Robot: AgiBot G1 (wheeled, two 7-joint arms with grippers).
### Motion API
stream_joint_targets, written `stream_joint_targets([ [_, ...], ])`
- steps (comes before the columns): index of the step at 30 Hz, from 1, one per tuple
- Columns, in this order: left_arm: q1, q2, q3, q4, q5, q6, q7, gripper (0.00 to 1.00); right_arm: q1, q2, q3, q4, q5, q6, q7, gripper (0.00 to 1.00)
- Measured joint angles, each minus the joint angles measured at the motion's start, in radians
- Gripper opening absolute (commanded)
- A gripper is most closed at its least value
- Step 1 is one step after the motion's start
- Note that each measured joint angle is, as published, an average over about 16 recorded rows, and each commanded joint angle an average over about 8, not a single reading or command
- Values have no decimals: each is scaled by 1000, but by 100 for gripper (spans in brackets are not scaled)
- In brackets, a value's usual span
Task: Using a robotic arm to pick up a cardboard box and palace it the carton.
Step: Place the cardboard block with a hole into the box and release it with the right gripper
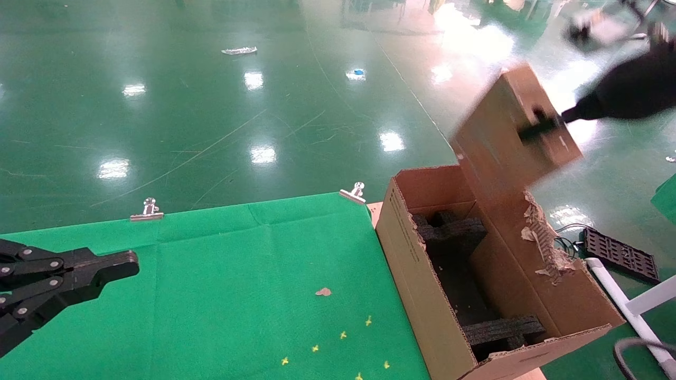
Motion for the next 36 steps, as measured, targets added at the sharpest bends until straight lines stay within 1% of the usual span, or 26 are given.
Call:
stream_joint_targets([
  [3, 0, 0, 0, 0, 0, 0, 0, 93, -36, 9, -20, -39, -12, -7, -8, 0],
  [4, 0, 0, 0, 0, 0, 0, 0, 100, -51, 10, -25, -53, -13, -9, -10, 0],
  [11, 0, 0, 1, 0, 0, 0, 0, 100, -162, -2, -53, -167, 3, -6, -30, 0],
  [20, 0, -1, 1, 0, -1, -1, 1, 100, -282, -58, -71, -338, 20, 25, -56, 0],
  [27, 0, -1, 2, 0, -1, -1, 1, 100, -357, -105, -75, -444, 26, 67, -72, 0],
  [36, 0, -1, 2, 0, -1, -1, 1, 100, -479, -159, -59, -536, 62, 148, -97, 0],
])
